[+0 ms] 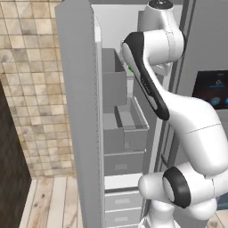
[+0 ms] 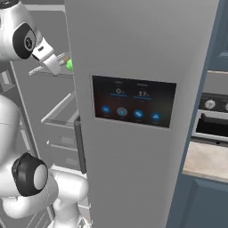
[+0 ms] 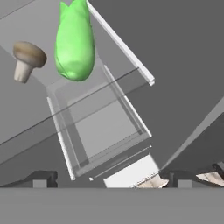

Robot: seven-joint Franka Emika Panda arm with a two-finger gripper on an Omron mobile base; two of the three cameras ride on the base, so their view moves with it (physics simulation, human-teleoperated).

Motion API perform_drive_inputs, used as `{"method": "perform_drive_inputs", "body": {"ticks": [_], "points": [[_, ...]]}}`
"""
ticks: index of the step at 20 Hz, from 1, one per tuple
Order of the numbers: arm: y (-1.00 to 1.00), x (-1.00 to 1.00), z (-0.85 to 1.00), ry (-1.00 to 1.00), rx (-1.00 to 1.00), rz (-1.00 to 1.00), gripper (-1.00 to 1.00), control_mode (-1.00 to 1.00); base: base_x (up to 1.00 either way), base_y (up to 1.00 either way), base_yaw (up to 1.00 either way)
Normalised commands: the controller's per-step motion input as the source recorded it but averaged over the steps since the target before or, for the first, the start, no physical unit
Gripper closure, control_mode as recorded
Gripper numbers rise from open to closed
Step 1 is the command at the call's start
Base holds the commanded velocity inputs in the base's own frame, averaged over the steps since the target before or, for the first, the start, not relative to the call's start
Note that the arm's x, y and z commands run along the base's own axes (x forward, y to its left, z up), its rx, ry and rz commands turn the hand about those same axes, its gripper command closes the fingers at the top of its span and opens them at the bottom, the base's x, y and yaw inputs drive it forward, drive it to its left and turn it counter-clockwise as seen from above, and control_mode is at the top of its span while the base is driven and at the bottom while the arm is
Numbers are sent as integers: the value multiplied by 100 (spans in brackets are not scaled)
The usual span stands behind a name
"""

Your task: Take the corn, mushroom, and eggplant from the freezer and place them in the bowl on the counter.

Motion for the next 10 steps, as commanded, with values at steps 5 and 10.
{"method": "perform_drive_inputs", "body": {"ticks": [5,10], "points": [[-15,34,-11,0,-5,0,-100,-100,0,0,0],[-15,45,-2,4,-1,0,-100,-100,0,0,0]]}}
